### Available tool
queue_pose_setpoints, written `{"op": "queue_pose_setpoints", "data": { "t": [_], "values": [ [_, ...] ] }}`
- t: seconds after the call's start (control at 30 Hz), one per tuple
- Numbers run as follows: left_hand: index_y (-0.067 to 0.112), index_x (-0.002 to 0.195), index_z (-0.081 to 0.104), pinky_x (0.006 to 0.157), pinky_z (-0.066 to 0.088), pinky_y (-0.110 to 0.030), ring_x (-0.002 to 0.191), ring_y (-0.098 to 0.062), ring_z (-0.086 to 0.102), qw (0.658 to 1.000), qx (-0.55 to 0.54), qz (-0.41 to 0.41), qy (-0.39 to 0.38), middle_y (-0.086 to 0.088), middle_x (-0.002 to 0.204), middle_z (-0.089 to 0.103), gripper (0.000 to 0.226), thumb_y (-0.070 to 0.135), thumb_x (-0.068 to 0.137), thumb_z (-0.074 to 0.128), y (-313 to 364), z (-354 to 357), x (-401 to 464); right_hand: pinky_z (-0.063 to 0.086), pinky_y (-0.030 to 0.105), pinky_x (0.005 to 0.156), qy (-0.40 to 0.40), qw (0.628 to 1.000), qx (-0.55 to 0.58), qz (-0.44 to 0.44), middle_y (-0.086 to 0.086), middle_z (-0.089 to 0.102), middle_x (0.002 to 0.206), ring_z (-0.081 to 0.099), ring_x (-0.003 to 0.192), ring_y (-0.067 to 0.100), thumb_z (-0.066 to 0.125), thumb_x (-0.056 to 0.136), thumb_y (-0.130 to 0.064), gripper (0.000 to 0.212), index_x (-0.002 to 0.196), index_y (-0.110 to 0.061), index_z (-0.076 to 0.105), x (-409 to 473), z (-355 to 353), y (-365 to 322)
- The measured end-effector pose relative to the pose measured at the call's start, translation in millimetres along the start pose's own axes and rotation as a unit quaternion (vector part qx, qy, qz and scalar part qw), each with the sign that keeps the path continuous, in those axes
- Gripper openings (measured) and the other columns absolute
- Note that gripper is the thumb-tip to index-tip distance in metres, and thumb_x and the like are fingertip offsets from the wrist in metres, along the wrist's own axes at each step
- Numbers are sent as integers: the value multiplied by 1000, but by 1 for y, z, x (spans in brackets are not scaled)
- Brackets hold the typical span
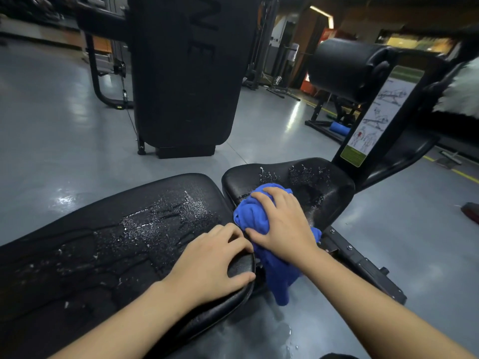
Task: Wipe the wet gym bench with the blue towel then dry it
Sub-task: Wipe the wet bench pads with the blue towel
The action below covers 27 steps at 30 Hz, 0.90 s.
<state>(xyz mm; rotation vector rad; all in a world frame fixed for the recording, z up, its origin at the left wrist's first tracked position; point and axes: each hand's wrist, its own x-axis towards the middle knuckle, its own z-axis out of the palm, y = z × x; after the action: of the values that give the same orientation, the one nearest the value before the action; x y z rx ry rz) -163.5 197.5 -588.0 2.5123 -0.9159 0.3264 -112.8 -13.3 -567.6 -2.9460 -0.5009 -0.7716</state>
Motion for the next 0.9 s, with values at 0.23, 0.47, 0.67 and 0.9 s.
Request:
{"op": "queue_pose_setpoints", "data": {
  "t": [0.23,0.47,0.67,0.9],
  "values": [
    [40,115,58,85,45,-29,104,-10,48,1000,0,-6,7,16,117,49,46,68,80,51,3,1,-2,41,47,101,-18,999,-33,25,8,54,125,52,115,32,49,69,-59,73,131,-23,55,39,20,-8],
    [42,118,56,86,39,-23,108,-6,45,1000,-10,-11,-2,20,120,46,48,70,79,51,1,1,-3,40,42,101,-6,1000,5,0,6,54,122,52,112,29,61,70,-49,67,131,-22,56,15,7,-7],
    [44,116,56,83,38,-22,109,-5,47,1000,-4,-6,0,21,118,47,46,71,79,53,-1,1,-2,44,44,98,65,995,46,-65,14,55,122,55,108,35,75,70,-39,64,127,-13,63,-37,-6,16],
    [45,117,56,85,45,-24,106,-4,48,1000,2,6,-4,23,118,46,47,73,79,48,-3,2,-3,40,41,104,36,980,85,-177,21,56,124,55,110,37,75,78,-42,65,130,-6,59,-38,-11,69]
  ]
}}
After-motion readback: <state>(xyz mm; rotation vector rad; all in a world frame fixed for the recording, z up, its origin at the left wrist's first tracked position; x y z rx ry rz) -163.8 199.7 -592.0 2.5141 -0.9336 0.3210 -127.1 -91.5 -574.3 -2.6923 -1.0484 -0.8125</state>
